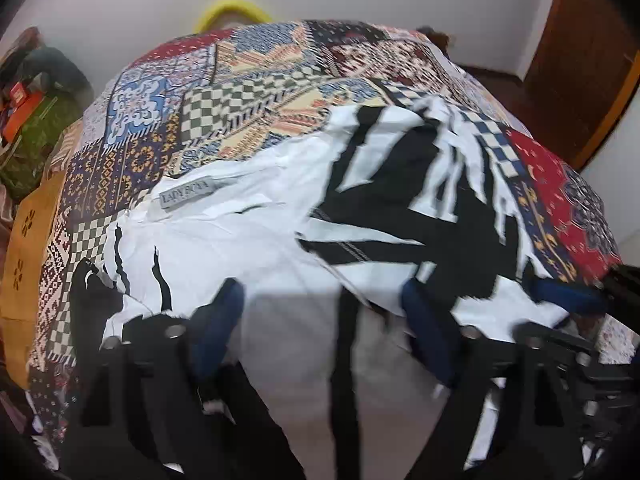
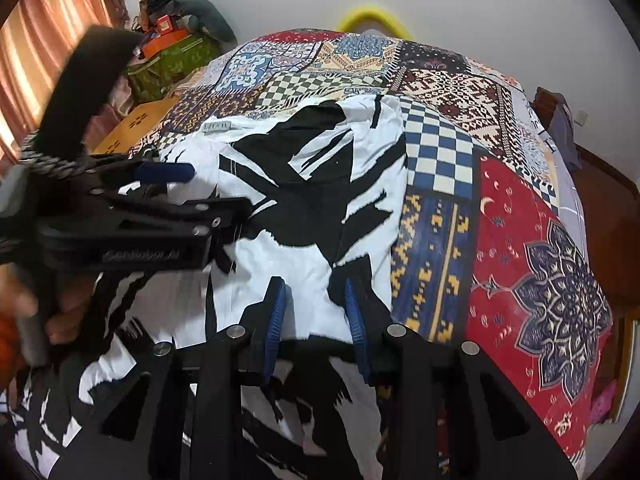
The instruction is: Fold small clothes
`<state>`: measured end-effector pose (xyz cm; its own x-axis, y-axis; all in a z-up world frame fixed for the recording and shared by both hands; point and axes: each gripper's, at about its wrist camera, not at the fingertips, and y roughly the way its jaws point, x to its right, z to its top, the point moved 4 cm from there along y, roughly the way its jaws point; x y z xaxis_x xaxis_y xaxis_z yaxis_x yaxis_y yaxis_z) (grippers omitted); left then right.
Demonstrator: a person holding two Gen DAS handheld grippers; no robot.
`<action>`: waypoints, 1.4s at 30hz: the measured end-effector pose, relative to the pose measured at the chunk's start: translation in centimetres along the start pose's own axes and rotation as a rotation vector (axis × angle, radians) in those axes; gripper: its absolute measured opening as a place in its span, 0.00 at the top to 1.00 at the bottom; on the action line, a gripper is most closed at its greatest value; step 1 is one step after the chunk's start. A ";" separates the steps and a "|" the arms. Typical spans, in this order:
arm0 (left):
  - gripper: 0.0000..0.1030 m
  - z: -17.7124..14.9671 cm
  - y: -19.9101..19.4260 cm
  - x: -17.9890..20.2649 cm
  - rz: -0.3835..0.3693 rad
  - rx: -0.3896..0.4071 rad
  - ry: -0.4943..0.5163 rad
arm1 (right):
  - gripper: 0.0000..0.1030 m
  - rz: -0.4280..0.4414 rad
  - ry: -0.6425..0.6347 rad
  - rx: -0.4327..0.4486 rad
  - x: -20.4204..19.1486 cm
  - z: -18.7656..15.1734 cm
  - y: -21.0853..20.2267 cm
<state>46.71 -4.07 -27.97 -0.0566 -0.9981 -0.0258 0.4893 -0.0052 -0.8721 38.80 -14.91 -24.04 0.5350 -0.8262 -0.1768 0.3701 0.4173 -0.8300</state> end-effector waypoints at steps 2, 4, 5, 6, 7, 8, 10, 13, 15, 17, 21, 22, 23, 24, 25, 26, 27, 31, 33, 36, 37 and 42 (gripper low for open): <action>0.11 -0.2 0.3 -0.7 -0.021 0.006 -0.005 | 0.73 -0.002 -0.014 -0.007 0.1 -0.6 -0.2; 0.11 -0.2 0.1 -1.0 -0.004 0.016 -0.005 | 0.73 -0.012 -0.024 -0.022 0.1 -1.5 -0.3; 0.11 -0.2 0.0 -1.1 0.005 0.016 -0.006 | 0.73 -0.014 -0.027 -0.020 0.1 -2.0 -0.4; 0.11 -0.2 -0.2 -1.2 0.015 0.015 -0.006 | 0.73 -0.015 -0.027 -0.021 0.1 -2.3 -0.5; 0.11 -0.1 -0.2 -1.3 0.025 0.014 -0.006 | 0.73 -0.017 -0.027 -0.021 0.2 -2.7 -0.7; 0.11 -0.1 -0.4 -1.4 0.037 0.014 -0.004 | 0.73 -0.019 -0.023 -0.026 0.2 -3.0 -0.9; 0.13 -0.1 -0.7 -1.7 0.057 0.010 -0.009 | 0.73 -0.018 -0.010 -0.032 0.2 -3.4 -1.2; 0.20 -0.7 -2.1 -2.6 0.052 -0.012 -0.048 | 0.73 -0.033 -0.009 -0.039 -0.2 -3.9 -1.9; 0.20 -1.2 -3.3 -3.2 0.031 -0.003 -0.066 | 0.72 -0.056 -0.016 -0.043 -0.5 -4.2 -2.6; 0.20 -2.2 -5.2 -3.9 0.032 0.014 -0.065 | 0.71 -0.066 -0.015 -0.041 -0.8 -4.5 -3.4; 0.20 -4.4 -8.6 -5.6 0.072 0.037 -0.039 | 0.63 -0.077 -0.008 -0.012 -1.1 -5.4 -5.9; 0.20 -5.1 -9.4 -6.2 0.083 0.038 -0.037 | 0.62 -0.079 -0.007 -0.005 -1.1 -5.5 -6.4; 0.20 -5.9 -10.2 -6.9 0.094 0.037 -0.039 | 0.61 -0.083 -0.006 0.002 -1.1 -5.8 -7.0; 0.20 -6.9 -11.0 -7.8 0.104 0.033 -0.044 | 0.59 -0.088 -0.002 0.008 -1.0 -6.2 -7.8; 0.20 -7.9 -11.7 -8.6 0.110 0.028 -0.052 | 0.56 -0.093 0.002 0.012 -1.0 -6.5 -8.3; 0.20 -8.8 -12.3 -9.2 0.115 0.021 -0.058 | 0.55 -0.098 0.006 0.015 -0.9 -6.9 -8.8; 0.20 -10.0 -12.9 -10.1 0.124 0.011 -0.066 | 0.53 -0.104 0.010 0.017 -0.7 -7.4 -9.3; 0.20 -14.4 -14.4 -13.3 0.156 -0.031 -0.097 | 0.46 -0.140 0.033 0.008 0.3 -9.5 -10.7; 0.20 -16.8 -14.8 -14.6 0.168 -0.059 -0.115 | 0.46 -0.158 0.059 -0.012 1.2 -10.9 -10.6; 0.20 -20.0 -14.6 -15.9 0.175 -0.100 -0.145 | 0.46 -0.173 0.113 -0.078 2.7 -13.4 -9.3; 0.20 -20.9 -14.5 -16.3 0.172 -0.118 -0.157 | 0.46 -0.179 0.122 -0.098 2.9 -14.2 -8.9; 0.27 -24.8 -13.4 -16.9 0.088 -0.187 -0.219 | 0.46 -0.167 0.163 -0.145 3.5 -16.1 -7.3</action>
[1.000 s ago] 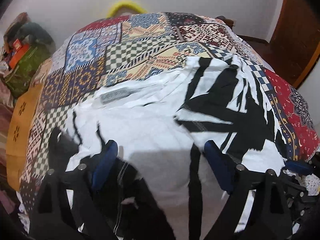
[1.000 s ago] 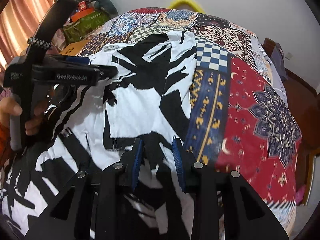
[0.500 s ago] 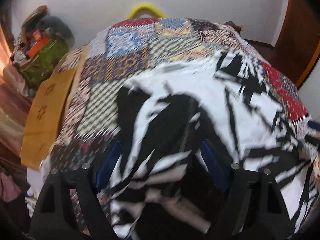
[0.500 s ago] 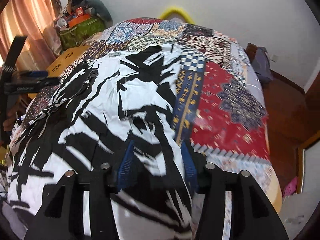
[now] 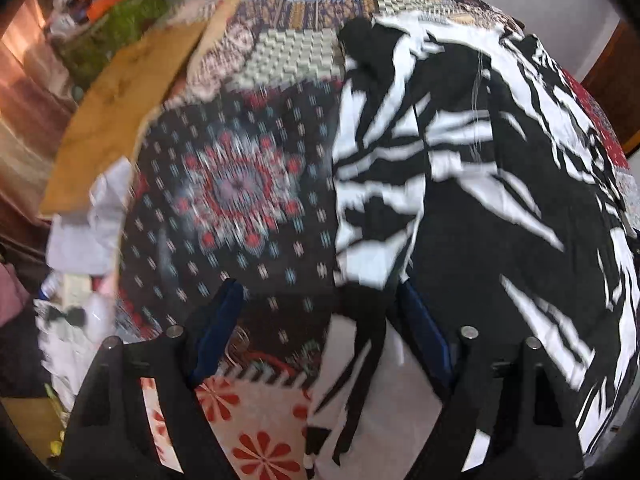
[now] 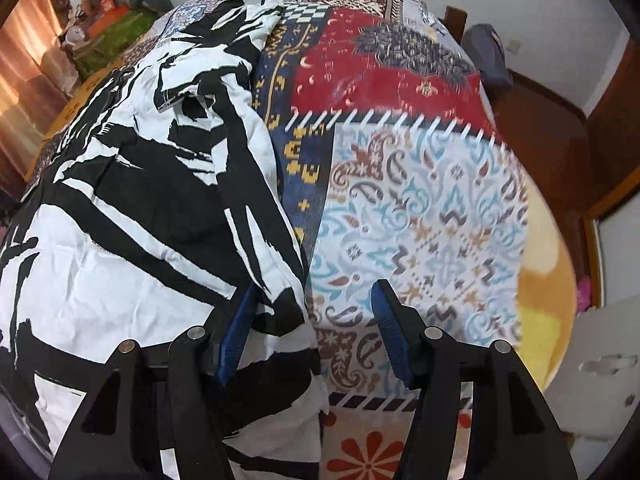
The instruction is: Fold small clothes
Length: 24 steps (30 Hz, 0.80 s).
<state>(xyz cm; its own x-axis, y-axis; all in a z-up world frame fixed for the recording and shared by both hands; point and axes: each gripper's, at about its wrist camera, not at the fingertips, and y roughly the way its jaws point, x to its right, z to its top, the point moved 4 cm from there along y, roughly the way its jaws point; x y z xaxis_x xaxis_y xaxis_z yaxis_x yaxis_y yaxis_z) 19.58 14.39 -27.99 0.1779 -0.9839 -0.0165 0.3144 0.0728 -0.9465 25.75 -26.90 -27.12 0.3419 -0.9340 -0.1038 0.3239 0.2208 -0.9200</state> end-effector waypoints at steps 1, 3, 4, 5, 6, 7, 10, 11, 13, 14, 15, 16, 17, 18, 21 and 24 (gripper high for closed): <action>0.30 -0.4 0.2 0.1 -0.019 0.003 -0.006 | 0.46 0.006 0.002 0.003 -0.1 0.0 0.0; 0.56 -0.8 0.1 0.4 -0.076 0.017 -0.018 | 0.53 0.033 0.000 -0.003 -0.5 0.1 0.1; 0.74 -0.8 0.1 0.6 -0.104 0.018 -0.024 | 0.63 0.048 0.000 -0.005 -0.7 0.1 0.1; 0.83 -0.7 0.1 0.9 -0.119 0.016 -0.030 | 0.69 0.072 -0.002 -0.011 -1.0 0.1 0.2; 0.90 -0.4 0.2 1.1 -0.098 0.015 -0.025 | 0.79 0.090 -0.007 -0.013 -1.5 0.2 0.1; 0.93 -0.1 0.2 1.2 -0.079 0.019 -0.019 | 0.91 0.094 -0.013 -0.012 -1.8 0.3 0.1; 0.95 1.7 0.0 1.6 0.003 0.057 0.023 | 0.94 0.098 -0.061 0.020 -3.6 0.8 -0.4; 0.95 2.6 -0.1 1.5 0.024 0.074 0.029 | 0.94 0.106 -0.069 0.032 -4.2 1.0 -0.6; 0.96 4.8 -0.1 0.9 0.044 0.099 0.020 | 0.95 0.121 -0.068 0.061 -5.0 2.2 -0.9; 0.96 5.8 -0.1 0.6 0.053 0.110 0.011 | 0.95 0.126 -0.065 0.074 -5.3 2.9 -1.0; 0.96 7.0 0.0 0.2 0.064 0.121 -0.007 | 0.95 0.118 -0.064 0.089 -5.5 3.5 -1.1; 0.95 7.9 0.1 -0.3 0.066 0.124 -0.027 | 0.95 0.104 -0.065 0.105 -5.6 4.2 -1.0; 0.95 8.7 0.3 -0.6 0.065 0.121 -0.041 | 0.95 0.095 -0.065 0.114 -5.7 4.3 -0.9; 0.95 9.3 0.7 -1.0 0.063 0.113 -0.051 | 0.95 0.077 -0.061 0.126 -5.7 5.1 -0.6; 0.90 10.1 1.2 -1.8 0.055 0.083 -0.082 | 0.95 0.040 -0.034 0.116 -5.1 5.6 0.2; 0.65 8.8 0.7 -2.4 0.007 0.062 -0.104 | 0.90 0.046 -0.012 0.094 -4.7 5.1 0.1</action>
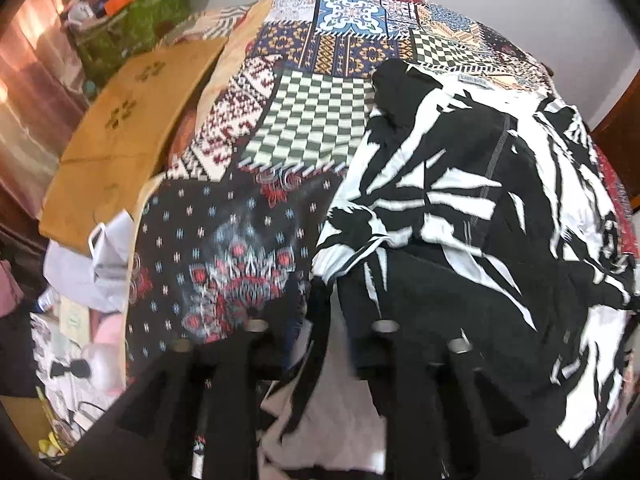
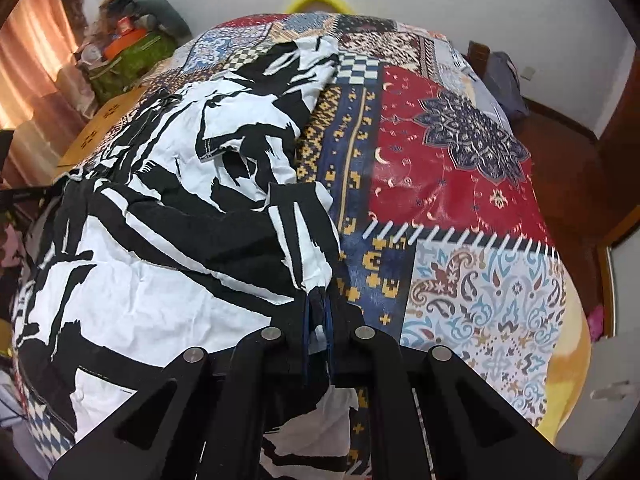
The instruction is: Fold small clothes
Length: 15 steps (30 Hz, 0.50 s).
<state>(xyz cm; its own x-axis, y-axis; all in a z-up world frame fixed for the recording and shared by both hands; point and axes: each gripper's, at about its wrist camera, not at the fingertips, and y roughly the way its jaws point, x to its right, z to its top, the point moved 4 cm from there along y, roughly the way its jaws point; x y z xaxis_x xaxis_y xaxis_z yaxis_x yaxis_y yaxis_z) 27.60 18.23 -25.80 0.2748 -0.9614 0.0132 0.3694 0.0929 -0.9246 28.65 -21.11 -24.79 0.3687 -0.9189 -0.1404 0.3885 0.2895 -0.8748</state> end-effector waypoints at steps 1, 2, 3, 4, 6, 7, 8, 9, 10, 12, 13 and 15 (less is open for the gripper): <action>0.54 -0.3 -0.4 -0.2 -0.002 0.007 0.004 | 0.83 0.006 0.001 -0.004 0.2 -0.6 -0.5; 0.50 -0.9 -0.9 -0.4 0.003 0.020 0.015 | 0.78 0.010 -0.002 -0.006 0.2 -0.8 -0.8; 0.46 -1.6 -1.3 -0.6 0.009 0.025 0.028 | 0.68 0.009 -0.007 -0.006 0.3 -1.1 -1.2; 0.46 -2.5 -1.7 -0.8 0.011 0.023 0.041 | 0.61 0.001 -0.014 -0.002 0.3 -1.8 -1.8; 0.46 -3.9 -2.0 -1.3 0.004 0.005 0.050 | 0.58 -0.005 -0.024 0.001 0.4 -2.7 -2.6; 0.46 -4.9 -2.1 -1.6 -0.003 -0.010 0.051 | 0.58 -0.003 -0.023 -0.005 0.5 -3.0 -2.8; 0.46 -5.9 -2.1 -2.0 -0.007 -0.027 0.052 | 0.58 -0.002 -0.019 -0.014 0.6 -3.5 -2.9; 0.46 -6.7 -2.2 -2.2 -0.009 -0.037 0.053 | 0.58 0.001 -0.011 -0.026 0.8 -4.0 -2.9; 0.46 -7.7 -2.2 -2.5 -0.008 -0.049 0.055 | 0.57 0.004 -0.005 -0.038 1.0 -4.2 -2.7; 0.46 -9.7 -2.1 -3.2 -0.011 -0.082 0.047 | 0.57 0.004 0.002 -0.066 1.2 -5.3 -2.4; 0.46 -10.3 -1.9 -3.4 -0.012 -0.092 0.039 | 0.57 0.004 0.005 -0.079 1.2 -5.7 -2.2; 0.45 -12.1 -1.4 -4.1 -0.039 -0.131 -0.012 | 0.58 0.027 0.016 -0.103 1.0 -6.8 -1.9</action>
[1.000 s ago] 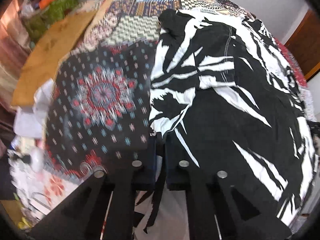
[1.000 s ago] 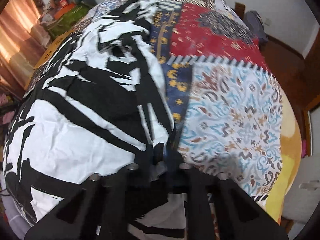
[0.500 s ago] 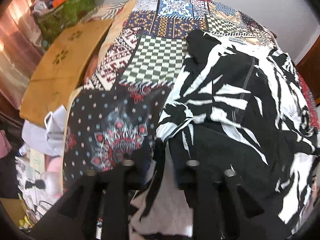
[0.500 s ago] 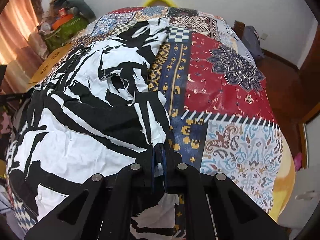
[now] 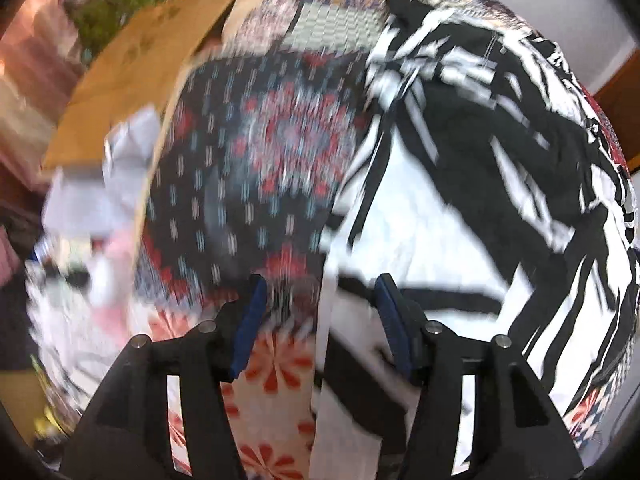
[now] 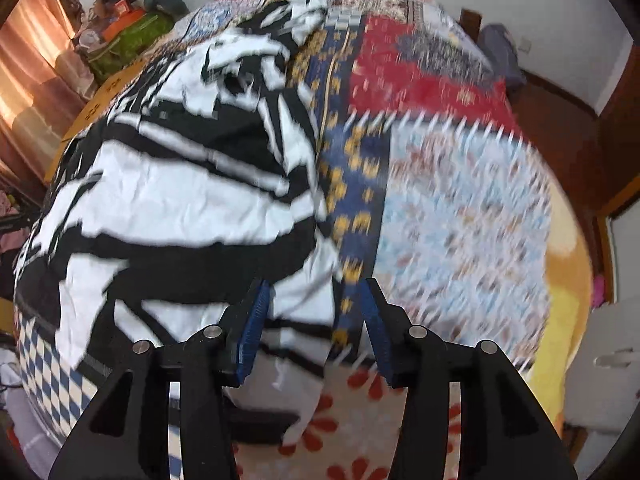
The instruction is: Fold small clothes
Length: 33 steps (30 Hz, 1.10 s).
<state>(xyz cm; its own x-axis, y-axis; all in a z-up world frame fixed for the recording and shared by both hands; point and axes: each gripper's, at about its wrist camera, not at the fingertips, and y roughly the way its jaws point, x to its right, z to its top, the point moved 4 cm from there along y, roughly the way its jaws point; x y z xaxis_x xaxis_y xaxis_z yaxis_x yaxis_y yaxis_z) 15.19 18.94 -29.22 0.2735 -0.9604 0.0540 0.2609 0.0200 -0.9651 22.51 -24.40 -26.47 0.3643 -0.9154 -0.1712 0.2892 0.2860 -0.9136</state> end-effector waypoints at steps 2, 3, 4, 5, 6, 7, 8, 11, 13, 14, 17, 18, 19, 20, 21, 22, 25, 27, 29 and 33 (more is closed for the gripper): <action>0.45 -1.2 0.0 -0.5 -0.034 0.012 -0.046 | 0.58 0.013 0.014 0.010 -0.1 -0.4 0.0; 0.45 -1.6 -0.2 -0.5 -0.040 0.021 -0.055 | 0.59 0.029 0.032 0.012 -0.1 -0.5 0.1; 0.53 -1.8 -0.4 -0.4 -0.047 0.027 -0.055 | 0.63 0.050 0.051 0.009 0.0 -0.6 0.1; 0.59 -2.0 -0.5 -0.1 -0.065 0.030 -0.056 | 0.66 0.071 0.067 0.004 0.0 -0.7 0.2; 0.69 -2.2 -0.7 0.2 -0.085 0.032 -0.056 | 0.74 0.088 0.077 0.001 0.0 -0.7 0.2; 0.79 -2.3 -0.8 0.6 -0.086 0.032 -0.050 | 0.84 0.102 0.073 -0.002 -0.2 -0.7 0.2; 0.85 -2.3 -0.9 1.2 -0.088 0.032 -0.030 | 0.88 0.117 0.064 -0.004 -0.5 -0.6 0.1; 0.96 -1.8 -1.8 2.5 -0.072 0.038 0.017 | 0.94 0.121 0.028 0.001 -1.7 -0.3 -0.4; 0.97 -1.0 -3.0 3.0 -0.049 0.085 0.037 | 0.94 0.124 0.017 0.032 -2.3 0.2 -1.1; 0.97 -0.6 -3.6 3.0 -0.038 0.108 0.037 | 0.94 0.124 0.018 0.051 -2.4 0.4 -1.5; 0.97 1.4 -6.4 2.4 -0.026 0.192 0.015 | 0.95 0.123 0.029 0.123 -2.3 1.9 -3.4; 0.97 2.3 -7.5 2.2 -0.022 0.227 0.004 | 0.95 0.125 0.035 0.149 -2.1 2.6 -4.1; 0.97 3.2 -8.4 2.3 -0.020 0.255 -0.005 | 0.95 0.127 0.040 0.170 -2.0 3.2 -4.8; 0.97 3.9 -9.3 2.3 -0.022 0.280 -0.014 | 0.95 0.130 0.044 0.197 -1.8 4.0 -5.6; 0.97 4.8 -10.4 2.3 -0.021 0.316 -0.024 | 0.96 0.130 0.045 0.227 -1.7 4.9 -6.5; 0.97 5.6 -11.2 2.3 -0.022 0.344 -0.032 | 0.96 0.128 0.043 0.255 -1.8 5.7 -7.2; 0.97 7.9 -13.2 2.6 -0.026 0.411 -0.054 | 0.96 0.117 0.041 0.335 -1.5 8.5 -9.3; 0.97 9.9 -14.0 2.7 -0.021 0.446 -0.064 | 0.96 0.105 0.043 0.370 -1.2 10.1 -10.1; 0.97 12.1 -14.4 2.8 -0.014 0.468 -0.076 | 0.96 0.095 0.048 0.395 -0.8 12.0 -10.3; 0.97 15.9 -13.9 2.8 0.006 0.485 -0.089 | 0.96 0.070 0.052 0.408 -0.1 15.6 -9.3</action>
<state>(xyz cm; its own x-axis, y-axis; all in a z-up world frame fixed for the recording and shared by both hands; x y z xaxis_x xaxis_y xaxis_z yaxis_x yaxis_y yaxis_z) 27.07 20.40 -11.54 0.3487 -0.9328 0.0908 0.6546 0.1731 -0.7359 33.59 -22.52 -12.16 0.3531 -0.8998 -0.2561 0.5958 0.4274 -0.6800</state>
